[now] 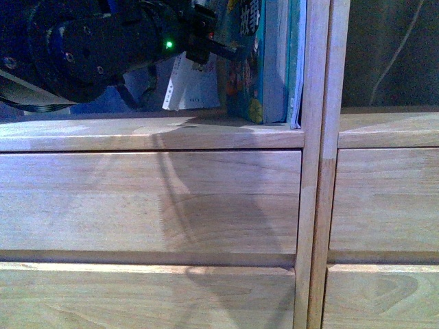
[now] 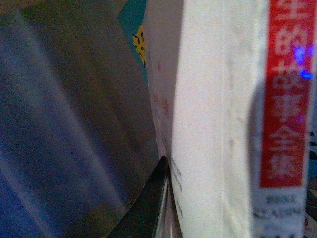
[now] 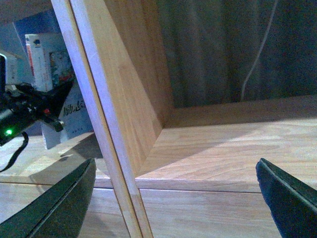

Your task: Organize books on shelf

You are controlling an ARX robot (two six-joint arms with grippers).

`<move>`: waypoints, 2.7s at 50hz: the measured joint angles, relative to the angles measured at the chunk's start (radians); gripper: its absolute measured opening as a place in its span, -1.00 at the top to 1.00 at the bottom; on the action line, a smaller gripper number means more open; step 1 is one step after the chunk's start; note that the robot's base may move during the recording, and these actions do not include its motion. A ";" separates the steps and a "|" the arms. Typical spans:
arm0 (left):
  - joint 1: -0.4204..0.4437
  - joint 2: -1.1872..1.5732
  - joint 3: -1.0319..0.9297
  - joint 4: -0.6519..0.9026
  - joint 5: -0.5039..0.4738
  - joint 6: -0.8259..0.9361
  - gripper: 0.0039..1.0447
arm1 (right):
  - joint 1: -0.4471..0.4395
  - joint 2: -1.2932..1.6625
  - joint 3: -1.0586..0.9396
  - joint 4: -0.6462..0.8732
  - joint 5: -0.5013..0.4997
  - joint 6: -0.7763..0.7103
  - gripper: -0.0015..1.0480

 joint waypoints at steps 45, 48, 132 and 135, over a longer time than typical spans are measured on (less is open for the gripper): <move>-0.039 -0.072 -0.194 0.171 -0.071 -0.001 -0.86 | 0.000 0.000 0.000 0.000 0.000 -0.001 -0.86; -0.037 -0.114 -0.234 0.161 -0.098 -0.040 -0.86 | 0.000 0.000 0.000 0.000 0.000 -0.001 -0.86; 0.354 -1.422 -1.520 -0.242 -0.127 -0.428 0.95 | -0.007 -0.397 -0.445 -0.195 0.106 -0.204 0.94; 0.354 -1.446 -1.529 -0.257 -0.127 -0.428 0.95 | -0.007 -0.411 -0.452 -0.201 0.108 -0.204 0.94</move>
